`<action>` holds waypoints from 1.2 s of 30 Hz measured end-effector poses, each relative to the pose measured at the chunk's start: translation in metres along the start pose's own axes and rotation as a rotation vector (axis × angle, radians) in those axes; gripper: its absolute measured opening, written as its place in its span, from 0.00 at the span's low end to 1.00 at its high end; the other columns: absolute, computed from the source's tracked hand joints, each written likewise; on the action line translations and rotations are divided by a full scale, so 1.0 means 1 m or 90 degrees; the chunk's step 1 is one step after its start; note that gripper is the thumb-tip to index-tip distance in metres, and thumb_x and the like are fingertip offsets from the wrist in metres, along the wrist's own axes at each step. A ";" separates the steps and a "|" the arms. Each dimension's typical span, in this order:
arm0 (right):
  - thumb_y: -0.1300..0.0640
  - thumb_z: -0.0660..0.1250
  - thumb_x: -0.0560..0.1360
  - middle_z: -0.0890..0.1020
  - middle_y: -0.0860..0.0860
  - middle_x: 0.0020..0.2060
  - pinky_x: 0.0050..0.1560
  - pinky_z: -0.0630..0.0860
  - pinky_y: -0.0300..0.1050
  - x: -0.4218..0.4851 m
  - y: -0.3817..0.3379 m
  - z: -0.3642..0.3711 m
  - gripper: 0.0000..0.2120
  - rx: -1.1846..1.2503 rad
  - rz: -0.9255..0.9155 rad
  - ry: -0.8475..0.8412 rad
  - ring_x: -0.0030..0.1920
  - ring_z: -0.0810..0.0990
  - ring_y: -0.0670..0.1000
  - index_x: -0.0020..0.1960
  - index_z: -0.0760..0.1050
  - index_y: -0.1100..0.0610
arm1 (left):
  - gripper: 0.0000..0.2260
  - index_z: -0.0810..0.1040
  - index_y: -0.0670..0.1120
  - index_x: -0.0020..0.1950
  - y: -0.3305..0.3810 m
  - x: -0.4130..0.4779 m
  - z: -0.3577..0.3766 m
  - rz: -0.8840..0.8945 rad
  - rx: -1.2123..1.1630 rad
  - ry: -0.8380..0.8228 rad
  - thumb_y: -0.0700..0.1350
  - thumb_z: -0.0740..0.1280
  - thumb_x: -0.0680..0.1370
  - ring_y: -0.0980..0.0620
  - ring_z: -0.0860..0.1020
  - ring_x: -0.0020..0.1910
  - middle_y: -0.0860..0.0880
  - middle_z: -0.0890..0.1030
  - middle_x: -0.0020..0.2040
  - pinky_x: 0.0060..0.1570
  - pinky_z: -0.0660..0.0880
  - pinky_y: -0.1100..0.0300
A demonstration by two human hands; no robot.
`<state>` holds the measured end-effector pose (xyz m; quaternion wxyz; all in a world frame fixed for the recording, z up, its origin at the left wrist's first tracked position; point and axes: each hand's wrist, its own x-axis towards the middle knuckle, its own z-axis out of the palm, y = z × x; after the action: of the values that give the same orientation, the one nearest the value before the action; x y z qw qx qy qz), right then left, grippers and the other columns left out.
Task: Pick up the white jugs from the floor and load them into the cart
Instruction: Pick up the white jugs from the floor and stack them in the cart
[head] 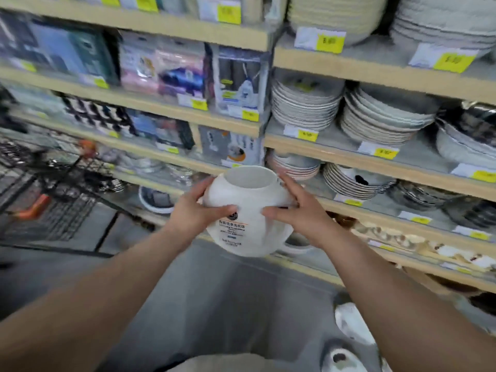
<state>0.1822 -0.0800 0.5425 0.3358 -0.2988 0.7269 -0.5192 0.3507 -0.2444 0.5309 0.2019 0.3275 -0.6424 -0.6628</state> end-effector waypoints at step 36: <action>0.41 0.80 0.52 0.66 0.45 0.71 0.69 0.67 0.62 0.302 -0.264 0.722 0.51 -0.105 -0.171 -0.605 0.68 0.70 0.52 0.70 0.59 0.30 | 0.45 0.71 0.57 0.70 0.000 0.003 -0.700 0.000 -0.019 0.604 0.56 0.83 0.55 0.50 0.81 0.57 0.54 0.81 0.60 0.55 0.80 0.47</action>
<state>0.6013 -0.7913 0.5716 0.5351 -0.6190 0.4871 -0.3052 0.8345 -0.7497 0.5585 0.4781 0.5910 -0.4696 -0.4490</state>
